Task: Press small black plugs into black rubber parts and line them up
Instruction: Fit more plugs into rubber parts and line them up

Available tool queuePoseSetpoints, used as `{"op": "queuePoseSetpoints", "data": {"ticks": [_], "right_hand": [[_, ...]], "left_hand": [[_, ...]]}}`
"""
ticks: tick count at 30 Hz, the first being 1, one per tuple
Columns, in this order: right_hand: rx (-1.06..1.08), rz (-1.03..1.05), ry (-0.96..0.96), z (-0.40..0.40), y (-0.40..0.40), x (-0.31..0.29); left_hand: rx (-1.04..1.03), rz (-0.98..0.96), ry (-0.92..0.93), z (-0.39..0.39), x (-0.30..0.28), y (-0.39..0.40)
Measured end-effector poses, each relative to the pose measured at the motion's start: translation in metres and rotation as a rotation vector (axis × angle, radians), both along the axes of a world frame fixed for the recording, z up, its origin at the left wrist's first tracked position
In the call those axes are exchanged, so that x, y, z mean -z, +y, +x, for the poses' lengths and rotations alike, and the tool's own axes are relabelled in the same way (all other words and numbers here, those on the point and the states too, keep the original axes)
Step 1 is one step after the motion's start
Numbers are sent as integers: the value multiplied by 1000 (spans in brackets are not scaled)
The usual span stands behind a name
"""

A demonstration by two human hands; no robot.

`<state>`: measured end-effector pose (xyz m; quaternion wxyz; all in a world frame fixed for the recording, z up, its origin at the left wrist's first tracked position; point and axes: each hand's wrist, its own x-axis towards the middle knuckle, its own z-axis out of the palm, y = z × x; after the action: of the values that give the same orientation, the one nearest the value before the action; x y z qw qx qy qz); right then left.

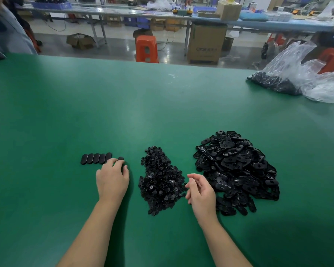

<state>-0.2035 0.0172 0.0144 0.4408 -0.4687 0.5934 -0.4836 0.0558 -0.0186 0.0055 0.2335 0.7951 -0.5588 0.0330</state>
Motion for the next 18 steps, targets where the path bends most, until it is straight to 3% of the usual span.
{"op": "queuePoseSetpoints", "data": {"ticks": [13,18], "right_hand": [[2,-5,28,1,0,3],[8,-2,42,2,-1,4]], "left_hand": [[-83,194,-70,1,0,-9],[-58,102,34,-3,-2,-8]]}}
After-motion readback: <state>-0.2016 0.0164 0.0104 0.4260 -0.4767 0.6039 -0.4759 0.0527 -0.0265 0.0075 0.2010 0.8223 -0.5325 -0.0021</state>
